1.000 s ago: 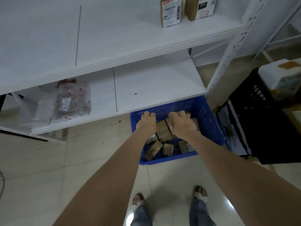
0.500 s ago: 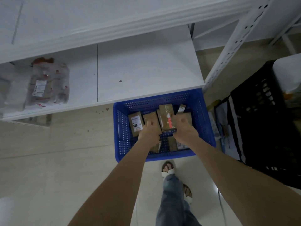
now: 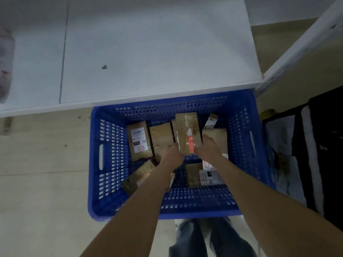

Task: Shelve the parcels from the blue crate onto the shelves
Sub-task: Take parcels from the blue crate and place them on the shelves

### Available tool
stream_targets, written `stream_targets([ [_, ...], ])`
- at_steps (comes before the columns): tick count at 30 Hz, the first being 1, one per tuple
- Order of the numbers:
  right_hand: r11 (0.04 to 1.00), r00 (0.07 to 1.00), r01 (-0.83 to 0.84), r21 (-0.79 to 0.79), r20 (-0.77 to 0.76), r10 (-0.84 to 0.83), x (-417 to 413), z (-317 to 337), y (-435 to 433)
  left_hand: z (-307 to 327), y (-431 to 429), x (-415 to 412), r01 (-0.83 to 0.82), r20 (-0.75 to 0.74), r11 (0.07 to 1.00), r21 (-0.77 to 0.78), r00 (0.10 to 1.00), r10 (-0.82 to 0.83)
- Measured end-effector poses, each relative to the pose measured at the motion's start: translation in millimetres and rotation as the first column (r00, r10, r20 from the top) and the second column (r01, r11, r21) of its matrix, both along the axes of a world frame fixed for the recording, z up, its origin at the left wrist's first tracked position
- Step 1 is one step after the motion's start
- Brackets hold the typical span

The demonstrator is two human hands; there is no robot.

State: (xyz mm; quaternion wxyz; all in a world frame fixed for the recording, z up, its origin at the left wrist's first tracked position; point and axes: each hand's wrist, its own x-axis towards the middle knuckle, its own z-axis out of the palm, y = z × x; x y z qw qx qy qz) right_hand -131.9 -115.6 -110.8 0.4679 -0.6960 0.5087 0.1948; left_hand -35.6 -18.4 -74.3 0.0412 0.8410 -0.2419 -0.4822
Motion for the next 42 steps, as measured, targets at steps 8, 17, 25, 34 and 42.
stream_targets([
  [8, 0.991, 0.991, 0.121, 0.054, 0.052, -0.124, 12, -177, -23, -127, -20, 9, -0.434, -0.172, 0.898, -0.073, 0.892, 0.417],
  [17, 0.85, 0.921, 0.361, 0.382, -0.001, -0.391, 16, -124, -14, -135, -4, 12, -0.66, -0.363, 0.751, -0.012, 0.703, 0.612],
  [25, 0.755, 0.852, 0.446, 0.48, 0.031, -0.523, 23, -13, 13, -17, 27, 23, -0.779, -0.385, 0.627, -0.026, 0.586, 0.713],
  [34, 0.682, 0.828, 0.41, 0.606, 0.067, -0.557, 28, 164, 22, 161, 48, 37, -0.856, -0.354, 0.507, -0.101, 0.507, 0.786],
  [42, 0.659, 0.774, 0.38, 0.649, 0.168, -0.611, 29, 288, 24, 285, 50, 50, -0.899, -0.385, 0.411, -0.151, 0.436, 0.813],
])
